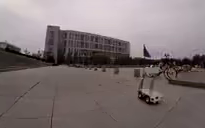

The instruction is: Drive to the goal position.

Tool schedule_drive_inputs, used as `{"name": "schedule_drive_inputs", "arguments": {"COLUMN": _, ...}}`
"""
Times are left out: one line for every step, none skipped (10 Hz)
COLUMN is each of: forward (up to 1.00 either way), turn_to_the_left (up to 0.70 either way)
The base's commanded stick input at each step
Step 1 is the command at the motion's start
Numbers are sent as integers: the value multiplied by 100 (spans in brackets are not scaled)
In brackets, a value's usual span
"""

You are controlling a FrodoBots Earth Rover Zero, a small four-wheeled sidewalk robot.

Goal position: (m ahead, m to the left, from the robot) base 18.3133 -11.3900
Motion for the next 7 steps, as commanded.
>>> {"name": "schedule_drive_inputs", "arguments": {"forward": 100, "turn_to_the_left": 0}}
{"name": "schedule_drive_inputs", "arguments": {"forward": 100, "turn_to_the_left": 0}}
{"name": "schedule_drive_inputs", "arguments": {"forward": 100, "turn_to_the_left": -25}}
{"name": "schedule_drive_inputs", "arguments": {"forward": 100, "turn_to_the_left": -7}}
{"name": "schedule_drive_inputs", "arguments": {"forward": 100, "turn_to_the_left": 0}}
{"name": "schedule_drive_inputs", "arguments": {"forward": 100, "turn_to_the_left": 0}}
{"name": "schedule_drive_inputs", "arguments": {"forward": 100, "turn_to_the_left": -27}}
